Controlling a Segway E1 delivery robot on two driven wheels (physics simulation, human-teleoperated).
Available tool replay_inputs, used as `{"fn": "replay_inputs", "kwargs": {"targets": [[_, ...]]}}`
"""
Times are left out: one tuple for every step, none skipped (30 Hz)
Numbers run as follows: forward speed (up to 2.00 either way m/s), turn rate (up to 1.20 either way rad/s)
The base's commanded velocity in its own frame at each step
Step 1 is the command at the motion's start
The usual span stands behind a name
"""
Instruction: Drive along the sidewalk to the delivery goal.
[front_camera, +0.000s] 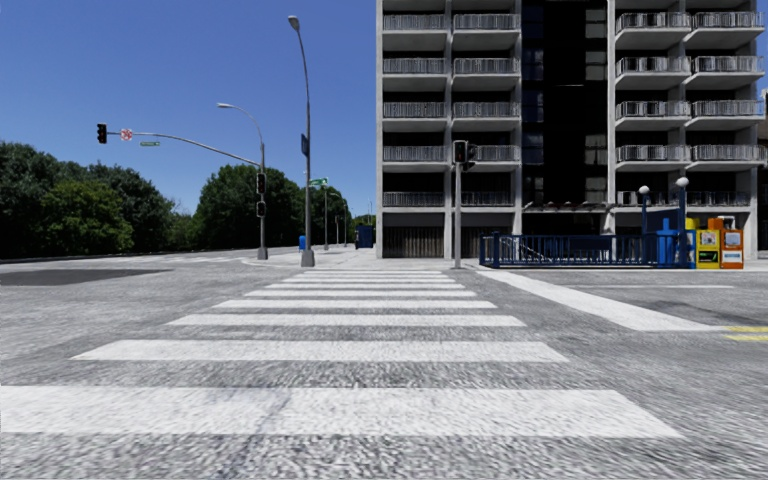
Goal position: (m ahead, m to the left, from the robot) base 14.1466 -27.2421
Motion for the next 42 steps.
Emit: {"fn": "replay_inputs", "kwargs": {"targets": [[2.00,0.00],[2.00,0.00],[2.00,0.00],[2.00,0.00],[2.00,0.00],[2.00,0.00],[2.00,0.00],[2.00,0.00],[2.00,0.00],[2.00,0.00],[2.00,0.00],[2.00,0.00],[2.00,0.00],[2.00,0.00],[2.00,0.00],[2.00,0.00],[2.00,0.00],[2.00,0.00],[2.00,0.00],[2.00,0.00],[2.00,0.00],[2.00,0.00],[2.00,0.00],[2.00,0.00],[2.00,0.00],[2.00,0.00],[2.00,0.00],[2.00,0.00],[2.00,0.00],[2.00,0.00],[2.00,0.00],[2.00,0.00],[2.00,0.00],[2.00,0.00],[2.00,0.00],[2.00,0.00],[2.00,0.00],[2.00,0.00],[2.00,0.00],[2.00,0.00],[2.00,0.00],[2.00,0.00]]}}
